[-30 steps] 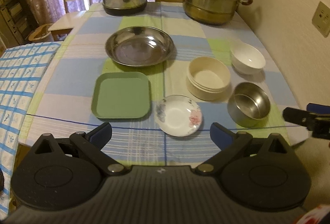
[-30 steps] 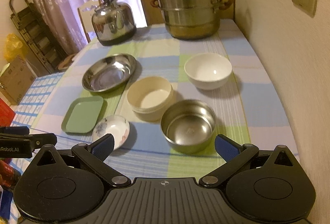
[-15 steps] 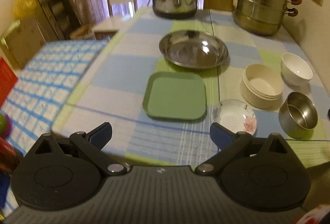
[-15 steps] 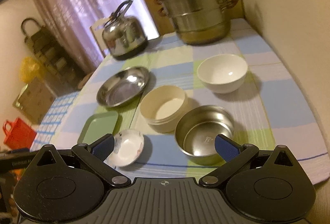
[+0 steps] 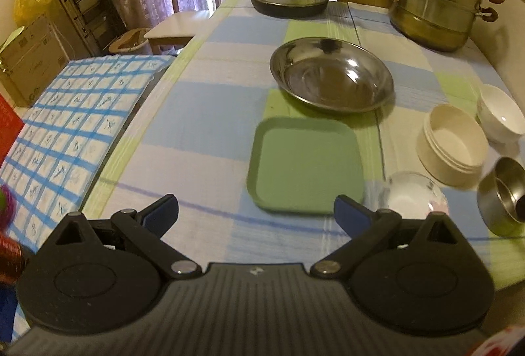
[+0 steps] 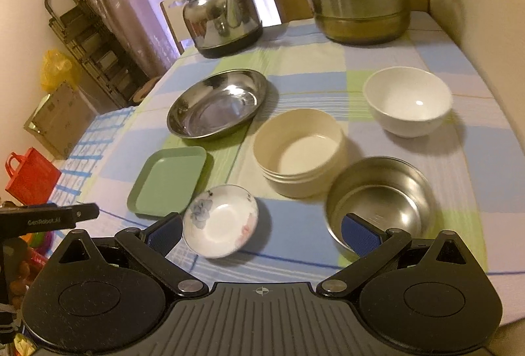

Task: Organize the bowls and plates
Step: 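Reach the left gripper to the green square plate and grasp its rim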

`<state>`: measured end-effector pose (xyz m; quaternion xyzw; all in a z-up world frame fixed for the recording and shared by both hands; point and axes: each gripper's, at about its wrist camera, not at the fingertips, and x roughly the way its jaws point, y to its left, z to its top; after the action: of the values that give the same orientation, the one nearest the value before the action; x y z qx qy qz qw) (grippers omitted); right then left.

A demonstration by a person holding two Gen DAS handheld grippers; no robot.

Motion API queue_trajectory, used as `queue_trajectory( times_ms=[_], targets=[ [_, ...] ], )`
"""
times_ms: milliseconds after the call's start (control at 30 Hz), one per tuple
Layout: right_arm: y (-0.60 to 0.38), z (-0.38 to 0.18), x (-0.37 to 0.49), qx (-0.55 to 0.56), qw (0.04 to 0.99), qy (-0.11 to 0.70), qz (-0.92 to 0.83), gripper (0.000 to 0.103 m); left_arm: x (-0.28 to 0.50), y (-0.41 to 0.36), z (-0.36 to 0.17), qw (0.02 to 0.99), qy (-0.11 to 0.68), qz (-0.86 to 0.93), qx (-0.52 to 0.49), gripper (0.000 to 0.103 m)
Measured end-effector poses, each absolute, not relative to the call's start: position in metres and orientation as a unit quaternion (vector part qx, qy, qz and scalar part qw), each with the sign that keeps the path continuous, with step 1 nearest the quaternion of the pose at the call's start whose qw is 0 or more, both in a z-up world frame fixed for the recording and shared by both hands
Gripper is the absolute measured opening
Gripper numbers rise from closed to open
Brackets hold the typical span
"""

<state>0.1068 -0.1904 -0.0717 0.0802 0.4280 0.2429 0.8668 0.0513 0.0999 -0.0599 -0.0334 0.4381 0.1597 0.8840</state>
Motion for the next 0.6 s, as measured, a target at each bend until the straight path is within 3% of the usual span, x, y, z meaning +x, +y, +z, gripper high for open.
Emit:
queue_trajectory(
  times_ms=[267,333,467,600],
  targets=[
    [-0.126,-0.090,0.139,0.042,0.856,0.450,0.252,0.101,0.093,0.144,-0.087,0.873,0.466,0.125,-0.066,0.088],
    [-0.111,-0.096,0.149,0.041,0.853,0.454,0.254,0.089,0.098,0.150,-0.093,0.873,0.468,0.120,-0.063,0.083],
    [-0.088,-0.105,0.162,0.046,0.849,0.458,0.260,0.083,0.108,0.153,-0.103,0.873,0.475,0.102,-0.045,0.072],
    [-0.067,-0.115,0.173,0.051,0.848,0.460,0.259,0.067,0.118,0.155,-0.114,0.869,0.486,0.083,-0.034,0.057]
  ],
)
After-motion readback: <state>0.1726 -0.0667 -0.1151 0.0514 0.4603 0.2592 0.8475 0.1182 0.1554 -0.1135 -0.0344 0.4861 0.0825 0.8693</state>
